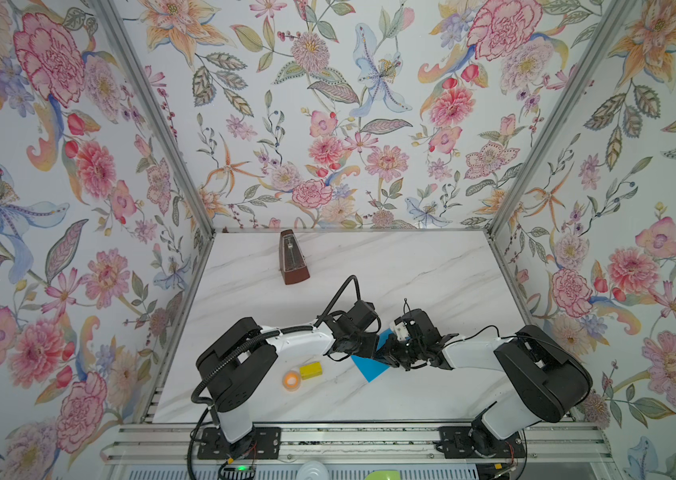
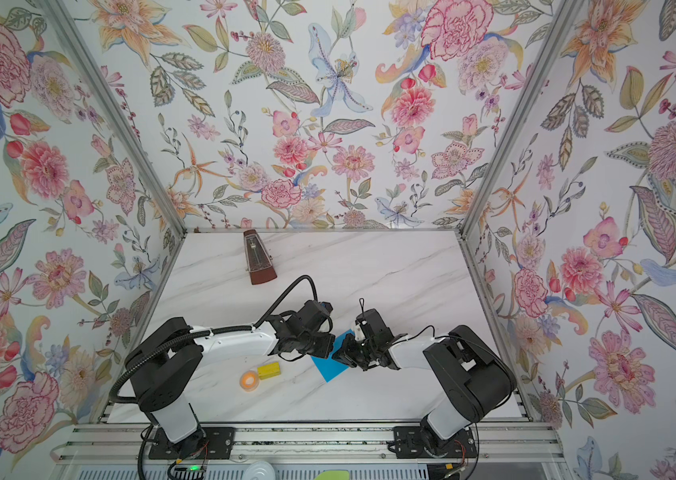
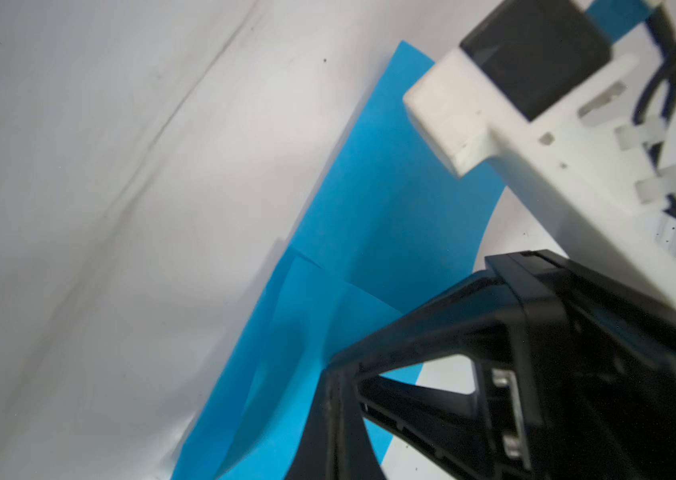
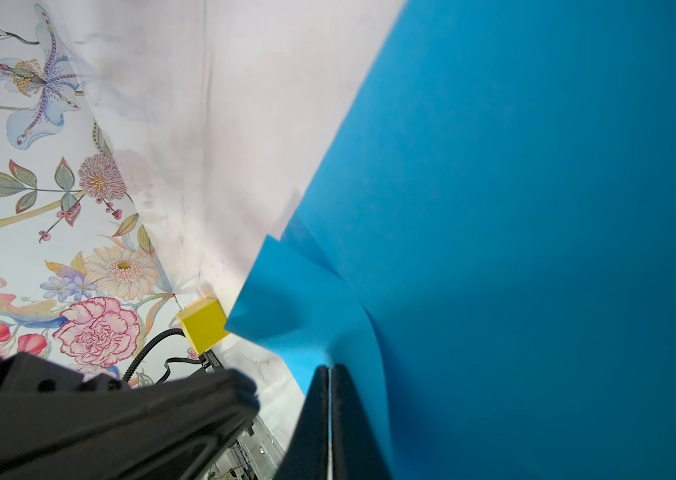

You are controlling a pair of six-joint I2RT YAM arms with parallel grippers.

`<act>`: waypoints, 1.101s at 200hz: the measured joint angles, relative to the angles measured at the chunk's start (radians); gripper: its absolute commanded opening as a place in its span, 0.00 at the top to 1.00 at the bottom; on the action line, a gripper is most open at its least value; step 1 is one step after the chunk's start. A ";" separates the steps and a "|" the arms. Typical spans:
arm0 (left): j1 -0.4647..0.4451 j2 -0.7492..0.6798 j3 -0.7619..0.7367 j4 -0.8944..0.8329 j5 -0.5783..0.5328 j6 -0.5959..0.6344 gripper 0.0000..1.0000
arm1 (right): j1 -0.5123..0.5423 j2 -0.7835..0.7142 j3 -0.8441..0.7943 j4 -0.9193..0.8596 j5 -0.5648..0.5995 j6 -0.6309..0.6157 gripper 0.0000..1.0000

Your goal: Fold a paper plane with a square sheet of paper (fold left side to right side)

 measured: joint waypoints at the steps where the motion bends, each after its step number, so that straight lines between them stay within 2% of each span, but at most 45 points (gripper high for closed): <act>1: 0.000 0.002 0.000 0.000 0.001 0.000 0.99 | 0.000 0.000 0.000 0.000 0.000 0.000 0.92; 177: 0.005 0.018 -0.039 -0.033 0.021 -0.009 1.00 | 0.000 0.009 0.008 -0.002 -0.001 -0.003 0.92; 220: 0.040 -0.032 -0.114 0.002 0.029 -0.006 1.00 | 0.000 0.009 0.008 -0.002 0.000 -0.004 0.93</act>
